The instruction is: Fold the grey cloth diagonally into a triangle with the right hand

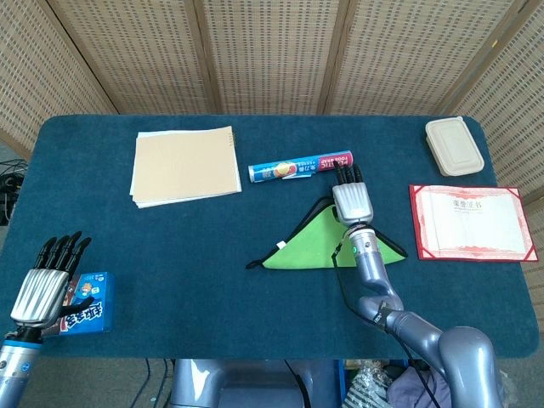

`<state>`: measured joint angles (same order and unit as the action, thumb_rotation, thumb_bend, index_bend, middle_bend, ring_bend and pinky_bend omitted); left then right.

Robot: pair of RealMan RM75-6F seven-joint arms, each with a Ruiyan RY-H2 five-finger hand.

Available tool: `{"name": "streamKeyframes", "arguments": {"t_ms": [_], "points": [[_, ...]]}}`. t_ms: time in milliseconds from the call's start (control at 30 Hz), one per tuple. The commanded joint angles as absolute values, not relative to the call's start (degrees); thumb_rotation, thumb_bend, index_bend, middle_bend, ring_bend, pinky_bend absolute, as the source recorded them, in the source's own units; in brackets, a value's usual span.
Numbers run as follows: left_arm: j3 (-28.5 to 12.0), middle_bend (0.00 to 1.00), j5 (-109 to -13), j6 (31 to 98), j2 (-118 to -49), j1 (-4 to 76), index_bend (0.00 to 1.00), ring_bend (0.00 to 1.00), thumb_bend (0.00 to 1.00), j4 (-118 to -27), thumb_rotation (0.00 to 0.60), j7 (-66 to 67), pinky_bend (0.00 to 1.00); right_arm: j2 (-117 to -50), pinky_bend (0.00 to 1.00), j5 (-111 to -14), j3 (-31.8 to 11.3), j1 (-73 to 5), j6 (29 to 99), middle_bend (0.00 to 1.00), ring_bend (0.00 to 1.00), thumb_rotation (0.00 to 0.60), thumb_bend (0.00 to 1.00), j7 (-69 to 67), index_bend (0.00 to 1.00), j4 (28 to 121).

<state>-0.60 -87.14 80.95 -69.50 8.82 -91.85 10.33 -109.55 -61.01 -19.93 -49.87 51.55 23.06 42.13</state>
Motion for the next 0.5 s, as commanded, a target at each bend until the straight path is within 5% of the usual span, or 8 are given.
{"name": "streamKeyframes", "arguments": {"t_ms": [33, 500], "points": [[-0.6, 0.00, -87.1, 80.9, -69.5, 8.8, 0.00, 0.00, 0.12, -91.8, 0.600, 10.4, 0.00, -109.4, 0.00, -60.9, -19.9, -49.7, 51.6, 0.00, 0.00, 0.600, 0.41, 23.2, 0.51, 42.3], [-0.7, 0.00, -86.7, 80.7, -69.5, 8.9, 0.00, 0.00, 0.12, -91.8, 0.600, 10.6, 0.00, -108.2, 0.00, -60.1, -19.2, -48.8, 50.6, 0.00, 0.00, 0.600, 0.37, 24.5, 0.31, 43.8]]}}
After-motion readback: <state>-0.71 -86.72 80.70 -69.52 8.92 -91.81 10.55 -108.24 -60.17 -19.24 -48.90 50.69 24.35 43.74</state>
